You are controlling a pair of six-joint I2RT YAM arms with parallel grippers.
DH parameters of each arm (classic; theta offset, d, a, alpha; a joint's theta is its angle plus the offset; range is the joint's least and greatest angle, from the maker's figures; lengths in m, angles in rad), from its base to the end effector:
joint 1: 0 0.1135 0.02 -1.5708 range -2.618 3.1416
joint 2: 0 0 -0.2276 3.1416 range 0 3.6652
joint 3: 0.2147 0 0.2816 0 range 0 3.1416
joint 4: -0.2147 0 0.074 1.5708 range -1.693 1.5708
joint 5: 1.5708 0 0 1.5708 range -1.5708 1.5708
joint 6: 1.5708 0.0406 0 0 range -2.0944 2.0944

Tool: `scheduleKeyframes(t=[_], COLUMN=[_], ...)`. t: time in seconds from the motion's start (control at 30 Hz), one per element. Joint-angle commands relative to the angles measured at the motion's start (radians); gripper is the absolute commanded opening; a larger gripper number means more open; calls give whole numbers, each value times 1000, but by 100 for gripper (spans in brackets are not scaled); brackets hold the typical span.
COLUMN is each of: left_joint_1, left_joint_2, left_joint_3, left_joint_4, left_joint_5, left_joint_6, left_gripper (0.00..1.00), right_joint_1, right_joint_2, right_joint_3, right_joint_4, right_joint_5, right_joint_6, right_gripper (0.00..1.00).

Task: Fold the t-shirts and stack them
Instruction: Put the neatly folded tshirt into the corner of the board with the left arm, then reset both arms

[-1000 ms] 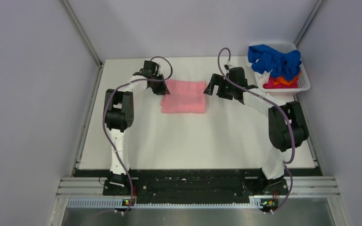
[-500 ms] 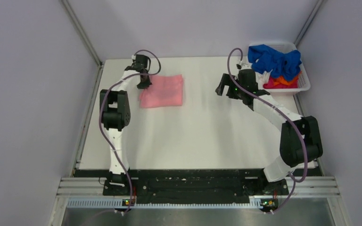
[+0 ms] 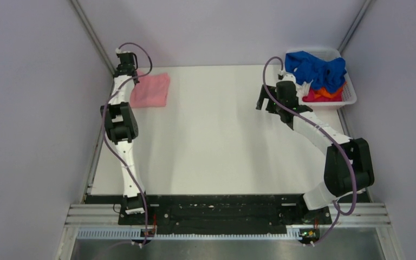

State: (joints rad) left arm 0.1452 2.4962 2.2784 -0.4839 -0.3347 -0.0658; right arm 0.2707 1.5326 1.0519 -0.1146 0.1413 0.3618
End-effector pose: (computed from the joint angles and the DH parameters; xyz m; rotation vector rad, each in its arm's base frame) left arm 0.5613 0.0956 0.1770 -0.4130 2.2222 0.4219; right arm 0.3653 0.0954 0.2029 0.1798 2.1595 0.2116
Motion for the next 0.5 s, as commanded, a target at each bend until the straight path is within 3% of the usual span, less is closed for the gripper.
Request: scheduleKeyframes(t=[0.0, 0.03, 0.1, 0.17, 0.27, 0.33, 0.47], left_joint_1=[0, 1, 1, 2, 1, -1, -11], left_joint_2=[46, 48, 44, 33, -8, -55, -224], left_joint_3=[88, 98, 101, 103, 107, 103, 13], left_joint_4=[96, 107, 143, 174, 172, 125, 34], left_joint_5=[-69, -104, -180, -231, -252, -212, -63], left_joint_6=[69, 69, 40, 42, 21, -25, -146], left_gripper=[0, 0, 16, 52, 89, 99, 99], right_joint_1=[-10, -11, -11, -11, -11, -11, -10], right_joint_2=[-36, -34, -32, -35, -51, -71, -135], right_joint_3=[-9, -10, -8, -8, -18, -31, -73], right_joint_4=[30, 32, 35, 32, 28, 24, 22], right_joint_5=[70, 72, 85, 86, 95, 101, 103], right_joint_6=[-21, -20, -14, -6, 7, 18, 54], right_gripper=[99, 99, 99, 99, 99, 99, 99])
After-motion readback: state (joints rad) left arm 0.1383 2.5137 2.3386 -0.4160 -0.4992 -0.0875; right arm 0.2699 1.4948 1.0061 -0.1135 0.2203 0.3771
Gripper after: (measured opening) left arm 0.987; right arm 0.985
